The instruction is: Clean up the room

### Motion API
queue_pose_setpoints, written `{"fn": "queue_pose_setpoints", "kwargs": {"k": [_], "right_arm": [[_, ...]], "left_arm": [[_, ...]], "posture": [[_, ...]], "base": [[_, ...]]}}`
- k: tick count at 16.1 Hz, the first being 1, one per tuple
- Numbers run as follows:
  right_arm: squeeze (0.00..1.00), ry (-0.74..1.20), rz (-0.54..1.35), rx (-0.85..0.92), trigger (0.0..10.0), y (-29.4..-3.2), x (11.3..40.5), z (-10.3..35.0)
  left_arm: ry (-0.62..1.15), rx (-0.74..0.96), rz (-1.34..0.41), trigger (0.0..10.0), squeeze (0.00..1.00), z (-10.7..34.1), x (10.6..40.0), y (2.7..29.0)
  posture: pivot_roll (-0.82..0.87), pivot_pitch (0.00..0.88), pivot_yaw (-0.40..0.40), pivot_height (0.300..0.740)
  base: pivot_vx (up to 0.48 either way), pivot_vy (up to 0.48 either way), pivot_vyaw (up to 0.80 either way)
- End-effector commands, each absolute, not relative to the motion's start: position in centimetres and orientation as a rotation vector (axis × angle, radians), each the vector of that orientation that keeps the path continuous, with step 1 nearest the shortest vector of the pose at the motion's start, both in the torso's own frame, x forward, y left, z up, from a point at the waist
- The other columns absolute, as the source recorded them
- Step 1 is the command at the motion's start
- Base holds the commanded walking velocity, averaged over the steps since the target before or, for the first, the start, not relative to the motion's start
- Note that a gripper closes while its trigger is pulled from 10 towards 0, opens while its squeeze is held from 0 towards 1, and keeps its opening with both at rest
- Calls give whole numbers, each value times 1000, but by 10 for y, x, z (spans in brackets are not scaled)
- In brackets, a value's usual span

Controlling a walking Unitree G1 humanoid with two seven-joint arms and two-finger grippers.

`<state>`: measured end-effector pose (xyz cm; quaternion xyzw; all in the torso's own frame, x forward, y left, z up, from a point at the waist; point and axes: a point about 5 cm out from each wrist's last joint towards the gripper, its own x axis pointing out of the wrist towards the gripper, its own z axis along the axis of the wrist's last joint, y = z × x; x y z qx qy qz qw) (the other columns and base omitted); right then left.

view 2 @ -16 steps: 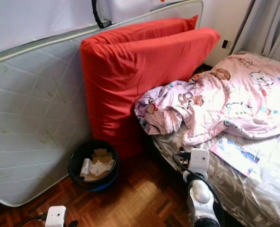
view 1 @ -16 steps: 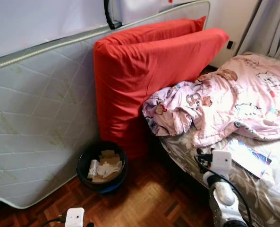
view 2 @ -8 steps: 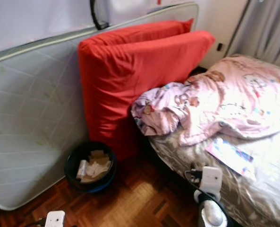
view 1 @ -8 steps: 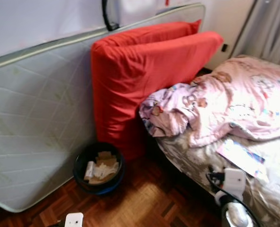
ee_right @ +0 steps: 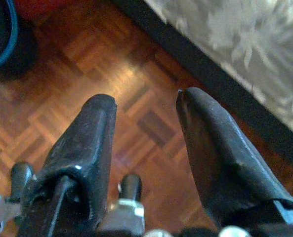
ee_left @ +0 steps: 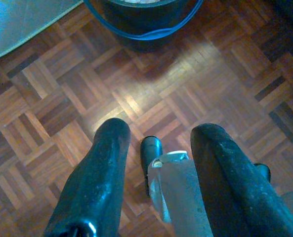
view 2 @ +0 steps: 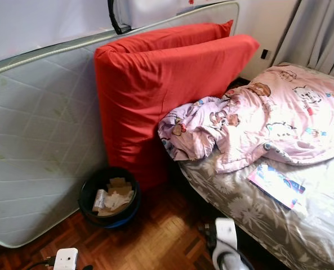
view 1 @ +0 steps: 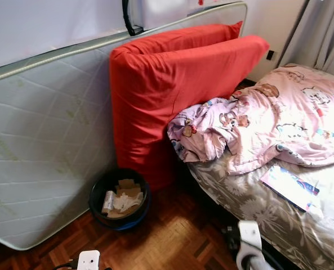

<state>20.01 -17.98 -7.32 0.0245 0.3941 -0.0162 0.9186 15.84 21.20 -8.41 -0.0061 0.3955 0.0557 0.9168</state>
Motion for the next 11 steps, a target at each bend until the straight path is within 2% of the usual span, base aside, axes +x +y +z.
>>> {"fn": "queue_pose_setpoints", "kwargs": {"k": [1,5,7,11], "right_arm": [[0,826,-10,72,10000,-174,197,-76],[0,916,-33,61,10000,-190,172,-87],[0,945,-55,55,10000,-208,160,-89],[0,965,-75,57,10000,-223,150,-90]], "left_arm": [[844,-26,125,10000,0,-87,155,212],[856,-43,130,10000,0,-88,154,211],[867,-48,124,10000,0,-89,152,209],[887,-48,124,10000,0,-91,148,209]], "posture": [[-20,14,-15,740],[-25,10,-19,740],[-30,4,-17,740],[-32,0,-15,740]], "base": [[0,0,0],[0,0,0],[0,0,0],[0,0,0]]}}
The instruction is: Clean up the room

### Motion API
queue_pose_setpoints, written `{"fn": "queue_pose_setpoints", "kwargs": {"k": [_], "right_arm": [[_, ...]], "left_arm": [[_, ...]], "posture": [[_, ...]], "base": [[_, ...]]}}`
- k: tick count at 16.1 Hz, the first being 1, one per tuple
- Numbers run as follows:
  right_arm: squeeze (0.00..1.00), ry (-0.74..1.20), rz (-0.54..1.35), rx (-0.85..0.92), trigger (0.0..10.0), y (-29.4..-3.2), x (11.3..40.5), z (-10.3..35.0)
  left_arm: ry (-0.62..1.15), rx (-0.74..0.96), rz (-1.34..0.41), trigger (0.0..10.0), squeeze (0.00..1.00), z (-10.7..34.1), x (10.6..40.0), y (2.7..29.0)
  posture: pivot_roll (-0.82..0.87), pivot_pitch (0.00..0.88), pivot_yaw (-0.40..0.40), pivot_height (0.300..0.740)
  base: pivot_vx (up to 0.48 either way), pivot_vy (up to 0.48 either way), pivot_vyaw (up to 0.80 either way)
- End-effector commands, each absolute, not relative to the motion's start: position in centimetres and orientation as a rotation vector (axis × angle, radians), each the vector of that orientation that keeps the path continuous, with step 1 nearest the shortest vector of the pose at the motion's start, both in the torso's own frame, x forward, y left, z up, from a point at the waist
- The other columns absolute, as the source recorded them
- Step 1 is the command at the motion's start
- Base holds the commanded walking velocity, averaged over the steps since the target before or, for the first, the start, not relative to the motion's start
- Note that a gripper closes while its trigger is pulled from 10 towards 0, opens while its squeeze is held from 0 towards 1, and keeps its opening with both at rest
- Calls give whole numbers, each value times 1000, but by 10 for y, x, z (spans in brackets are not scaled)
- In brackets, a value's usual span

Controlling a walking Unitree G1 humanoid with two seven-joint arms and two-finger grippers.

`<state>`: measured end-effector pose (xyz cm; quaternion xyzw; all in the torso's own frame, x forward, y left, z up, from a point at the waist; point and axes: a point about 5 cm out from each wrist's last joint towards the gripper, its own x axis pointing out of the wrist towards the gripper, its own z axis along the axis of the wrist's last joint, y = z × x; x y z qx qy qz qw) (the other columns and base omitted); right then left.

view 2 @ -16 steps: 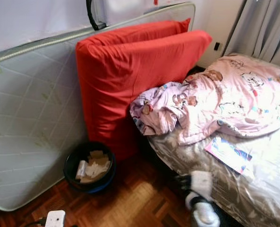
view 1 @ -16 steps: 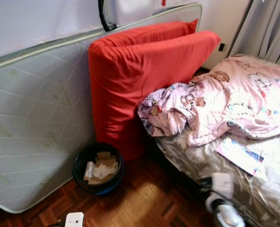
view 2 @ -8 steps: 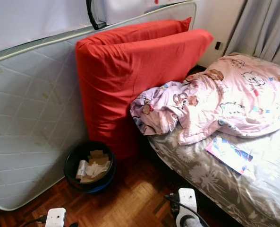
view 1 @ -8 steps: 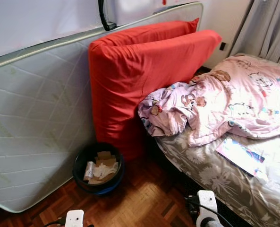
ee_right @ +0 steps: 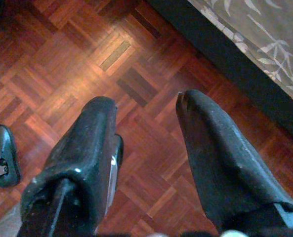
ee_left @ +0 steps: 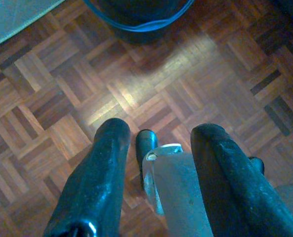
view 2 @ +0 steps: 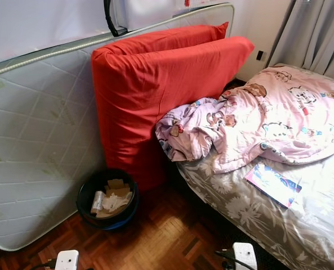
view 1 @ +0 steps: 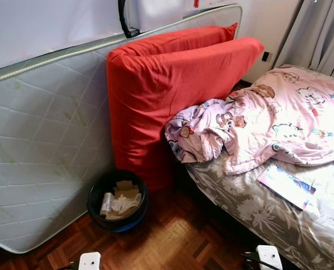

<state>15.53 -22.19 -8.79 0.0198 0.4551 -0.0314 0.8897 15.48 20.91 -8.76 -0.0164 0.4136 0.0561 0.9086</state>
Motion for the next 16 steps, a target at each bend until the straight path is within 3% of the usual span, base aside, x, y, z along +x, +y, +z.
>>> {"fn": "queue_pose_setpoints", "kwargs": {"k": [1,7,12,16], "right_arm": [[0,969,-77,61,10000,-223,149,-91],[0,963,-51,84,10000,-193,161,-92],[0,960,-20,103,10000,-158,172,-91],[0,963,-24,105,10000,-159,170,-92]], "left_arm": [[894,-48,126,10000,0,-92,147,210],[920,-47,126,10000,0,-93,143,213],[935,-52,140,10000,0,-94,141,217],[941,-60,144,10000,0,-95,138,215]], "posture": [[-31,0,-14,740],[-31,0,-13,740],[-23,0,-21,740],[-24,1,-25,740]], "base": [[0,0,0],[0,0,0],[244,0,0],[255,0,0]]}}
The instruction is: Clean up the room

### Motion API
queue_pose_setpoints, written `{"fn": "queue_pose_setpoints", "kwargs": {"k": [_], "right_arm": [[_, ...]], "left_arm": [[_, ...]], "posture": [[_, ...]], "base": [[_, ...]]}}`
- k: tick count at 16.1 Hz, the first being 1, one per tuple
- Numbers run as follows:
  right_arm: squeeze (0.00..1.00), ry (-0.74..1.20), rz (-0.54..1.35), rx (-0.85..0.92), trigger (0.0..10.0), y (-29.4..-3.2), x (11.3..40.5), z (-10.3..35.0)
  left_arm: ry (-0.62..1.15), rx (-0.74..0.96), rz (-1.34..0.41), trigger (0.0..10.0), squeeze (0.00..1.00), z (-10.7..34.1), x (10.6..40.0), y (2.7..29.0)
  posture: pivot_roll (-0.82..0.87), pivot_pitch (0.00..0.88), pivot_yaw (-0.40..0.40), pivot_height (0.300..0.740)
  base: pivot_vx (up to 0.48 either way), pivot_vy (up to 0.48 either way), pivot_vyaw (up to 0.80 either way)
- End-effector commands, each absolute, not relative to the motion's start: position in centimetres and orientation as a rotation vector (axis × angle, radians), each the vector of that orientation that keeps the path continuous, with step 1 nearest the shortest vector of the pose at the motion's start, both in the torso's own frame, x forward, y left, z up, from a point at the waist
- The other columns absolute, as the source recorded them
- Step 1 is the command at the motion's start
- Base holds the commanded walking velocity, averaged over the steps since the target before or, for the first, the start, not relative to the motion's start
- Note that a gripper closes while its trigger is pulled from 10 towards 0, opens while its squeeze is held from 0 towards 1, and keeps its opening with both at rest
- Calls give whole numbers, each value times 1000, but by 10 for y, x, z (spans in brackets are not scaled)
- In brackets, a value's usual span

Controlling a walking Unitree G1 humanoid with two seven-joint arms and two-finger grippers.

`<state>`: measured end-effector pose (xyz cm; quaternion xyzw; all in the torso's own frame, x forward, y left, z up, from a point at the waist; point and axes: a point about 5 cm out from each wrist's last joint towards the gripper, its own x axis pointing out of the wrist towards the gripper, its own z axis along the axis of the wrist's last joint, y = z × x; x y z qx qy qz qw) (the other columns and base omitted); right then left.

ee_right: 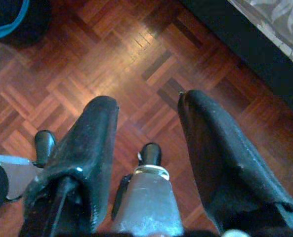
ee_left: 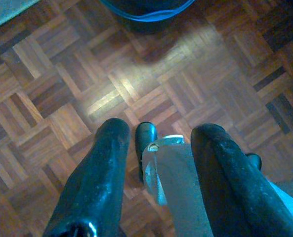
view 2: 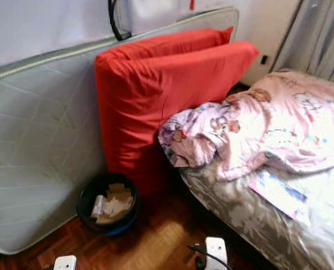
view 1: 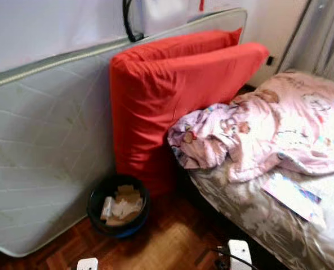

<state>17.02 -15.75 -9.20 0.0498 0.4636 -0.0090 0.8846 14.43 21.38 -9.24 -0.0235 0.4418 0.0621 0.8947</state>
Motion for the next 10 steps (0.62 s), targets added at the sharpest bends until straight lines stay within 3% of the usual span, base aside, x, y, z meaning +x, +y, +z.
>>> {"fn": "queue_pose_setpoints", "kwargs": {"k": [1,10], "right_arm": [[0,961,-27,99,10000,-163,170,-92],[0,961,-33,103,10000,-164,169,-92]], "left_arm": [[943,-60,143,10000,0,-95,138,214],[933,-65,148,10000,0,-95,140,213]], "posture": [[-23,4,-27,740],[-16,13,-30,740]], "base": [[270,0,0],[276,0,0]]}}
